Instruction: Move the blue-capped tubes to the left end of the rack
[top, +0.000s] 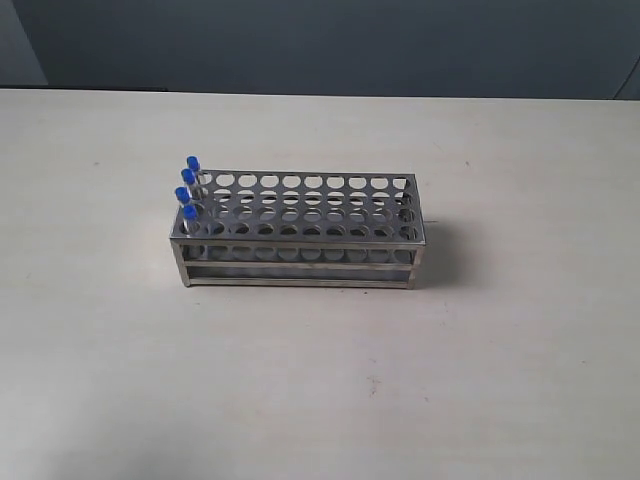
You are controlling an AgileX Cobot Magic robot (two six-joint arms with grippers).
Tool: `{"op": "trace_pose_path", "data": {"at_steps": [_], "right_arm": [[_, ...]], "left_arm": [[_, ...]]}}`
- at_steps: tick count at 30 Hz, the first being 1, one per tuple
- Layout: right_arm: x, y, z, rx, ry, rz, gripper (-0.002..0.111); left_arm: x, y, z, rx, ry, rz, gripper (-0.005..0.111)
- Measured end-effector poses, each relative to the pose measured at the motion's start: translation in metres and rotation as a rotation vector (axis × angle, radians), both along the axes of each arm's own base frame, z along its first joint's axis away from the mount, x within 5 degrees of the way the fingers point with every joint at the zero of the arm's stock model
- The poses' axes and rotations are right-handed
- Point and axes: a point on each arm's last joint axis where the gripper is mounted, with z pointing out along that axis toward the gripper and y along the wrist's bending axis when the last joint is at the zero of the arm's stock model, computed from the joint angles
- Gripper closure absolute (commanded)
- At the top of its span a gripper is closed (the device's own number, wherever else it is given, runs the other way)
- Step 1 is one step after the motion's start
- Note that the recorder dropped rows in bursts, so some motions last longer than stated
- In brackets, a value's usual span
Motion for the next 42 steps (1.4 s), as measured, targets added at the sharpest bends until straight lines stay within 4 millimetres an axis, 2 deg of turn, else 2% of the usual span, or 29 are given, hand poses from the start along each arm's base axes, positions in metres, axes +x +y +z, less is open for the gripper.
{"op": "trace_pose_path", "data": {"at_steps": [5,8,13,18,24,31,42], "right_arm": [[0.017,-0.014,-0.057,0.088,-0.07,-0.018,0.109],[0.019,-0.023,-0.086,0.178,-0.155,-0.002,0.109],[0.004,-0.045,-0.143,0.303,-0.318,0.018,0.109],[-0.023,-0.069,-0.177,0.396,-0.438,-0.052,0.109],[-0.051,-0.09,-0.205,0.388,-0.516,-0.183,0.109],[-0.071,-0.103,-0.233,0.362,-0.596,-0.319,0.109],[-0.084,-0.115,-0.236,0.344,-0.669,-0.508,0.109]], "left_arm": [[0.0,0.0,0.0,0.0,0.0,0.0,0.106],[0.0,0.0,0.0,0.0,0.0,0.0,0.106],[0.0,0.0,0.0,0.0,0.0,0.0,0.106],[0.0,0.0,0.0,0.0,0.0,0.0,0.106],[0.0,0.0,0.0,0.0,0.0,0.0,0.106],[0.0,0.0,0.0,0.0,0.0,0.0,0.106],[0.0,0.0,0.0,0.0,0.0,0.0,0.106]]}}
